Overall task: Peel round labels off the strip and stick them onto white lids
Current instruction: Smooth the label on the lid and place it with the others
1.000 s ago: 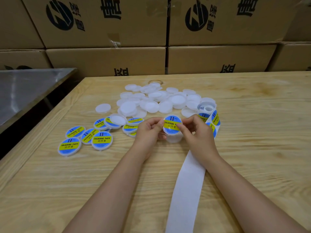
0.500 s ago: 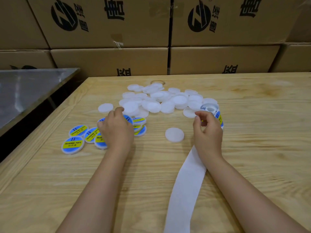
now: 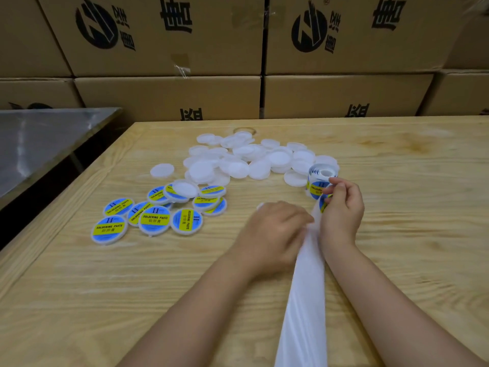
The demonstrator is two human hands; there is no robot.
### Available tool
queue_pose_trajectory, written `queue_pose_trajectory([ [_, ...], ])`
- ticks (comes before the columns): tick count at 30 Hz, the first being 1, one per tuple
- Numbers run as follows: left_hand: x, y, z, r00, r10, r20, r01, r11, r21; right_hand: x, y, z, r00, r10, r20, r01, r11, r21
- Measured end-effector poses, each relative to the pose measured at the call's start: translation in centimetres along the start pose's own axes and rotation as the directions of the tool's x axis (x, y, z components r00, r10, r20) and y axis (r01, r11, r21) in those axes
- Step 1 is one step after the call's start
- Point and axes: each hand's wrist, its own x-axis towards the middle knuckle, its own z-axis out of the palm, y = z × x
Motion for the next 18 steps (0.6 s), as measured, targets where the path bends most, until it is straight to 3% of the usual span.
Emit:
queue_pose_trajectory([
  [4,0.2,0.8,1.4,0.970,0.042,0.239,-0.033,0.999,-0.042,1.0,0.1,-0.6,0.995,-0.074,0.066,0.083,0.985,-0.150],
  [7,-0.5,0.0,1.4,0.968,-0.023,0.249,0.033,0.999,-0.037,1.8,0.1,-1.2,0.959,-0.149,0.241,0.238,0.885,-0.400],
  [9,-0.5,-0.1,1.1,0.970,-0.031,0.242,0.050,0.996,-0.071,2.1,0.1,-1.3,0.939,-0.169,0.301,0.301,0.825,-0.477],
  [13,-0.1,0.3,0.3,0.969,-0.053,0.240,0.093,0.983,-0.160,2.3,0.1,-1.3,0.936,-0.138,0.324,0.287,0.832,-0.474],
  [18,-0.1,0.9,0.0,0.984,-0.072,0.161,0.092,0.988,-0.122,2.1,0.2,-1.1,0.925,-0.123,0.358,0.270,0.878,-0.395],
])
